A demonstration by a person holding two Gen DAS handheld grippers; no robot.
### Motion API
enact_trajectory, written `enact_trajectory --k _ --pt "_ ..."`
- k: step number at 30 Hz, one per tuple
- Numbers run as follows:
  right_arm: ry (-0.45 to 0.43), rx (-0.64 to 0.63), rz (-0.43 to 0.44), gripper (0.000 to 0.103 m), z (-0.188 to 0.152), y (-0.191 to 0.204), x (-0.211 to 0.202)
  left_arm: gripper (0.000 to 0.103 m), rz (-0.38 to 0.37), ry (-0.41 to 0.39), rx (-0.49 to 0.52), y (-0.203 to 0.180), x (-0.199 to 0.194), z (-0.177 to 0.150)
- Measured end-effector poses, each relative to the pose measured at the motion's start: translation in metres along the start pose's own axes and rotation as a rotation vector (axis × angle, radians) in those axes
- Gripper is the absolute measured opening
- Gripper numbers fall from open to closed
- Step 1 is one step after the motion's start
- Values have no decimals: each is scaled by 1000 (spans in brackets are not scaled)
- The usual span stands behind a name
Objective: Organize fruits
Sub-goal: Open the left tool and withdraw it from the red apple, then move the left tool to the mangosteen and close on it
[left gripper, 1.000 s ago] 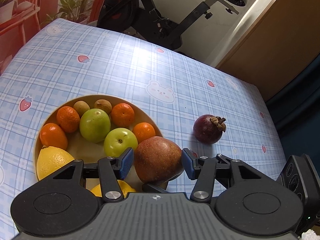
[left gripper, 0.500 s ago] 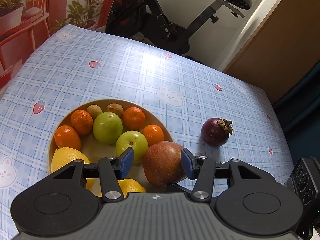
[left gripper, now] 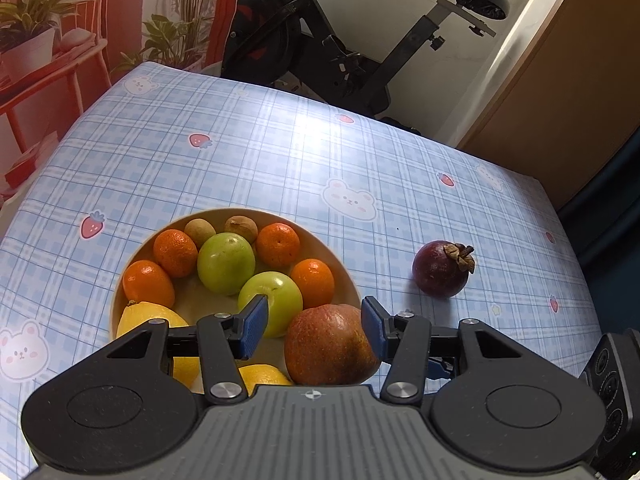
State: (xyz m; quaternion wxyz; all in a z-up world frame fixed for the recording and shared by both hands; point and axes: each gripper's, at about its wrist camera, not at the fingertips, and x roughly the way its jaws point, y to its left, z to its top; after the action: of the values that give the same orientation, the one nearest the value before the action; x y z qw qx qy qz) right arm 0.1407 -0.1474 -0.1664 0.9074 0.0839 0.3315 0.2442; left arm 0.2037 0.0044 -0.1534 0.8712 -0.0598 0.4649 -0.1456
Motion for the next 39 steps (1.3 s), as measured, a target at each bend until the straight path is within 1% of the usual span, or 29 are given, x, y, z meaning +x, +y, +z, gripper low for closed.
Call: enact_trajectory --k 7,12,15,21,25,28,35,37,39 --pt "-19 6 -1 57 -1 -6 -7 54 4 18 9 0 4 -4" --pt "-36 3 -23 57 -4 -13 -15 55 6 21 17 -1 5 -6" --pt "-45 6 -67 57 -8 -23 -23 56 7 21 31 -2 6 -8" --pt "-83 70 -165 57 -13 -57 -39 57 11 22 39 -4 7 -7" --pt "-109 88 -212 57 -13 -73 -47 58 12 19 34 -4 8 -10" --pt "-127 73 -240 57 -15 -77 -49 53 11 24 18 -6 6 -7" --pt "-143 28 -283 57 -14 -82 -46 54 -22 -78 82 -36 0 12" --pt "-142 20 -286 57 -13 -83 -43 55 -35 -94 93 -44 4 18" --pt "-142 10 -298 57 -13 -85 -41 58 -63 -97 88 -51 11 23"
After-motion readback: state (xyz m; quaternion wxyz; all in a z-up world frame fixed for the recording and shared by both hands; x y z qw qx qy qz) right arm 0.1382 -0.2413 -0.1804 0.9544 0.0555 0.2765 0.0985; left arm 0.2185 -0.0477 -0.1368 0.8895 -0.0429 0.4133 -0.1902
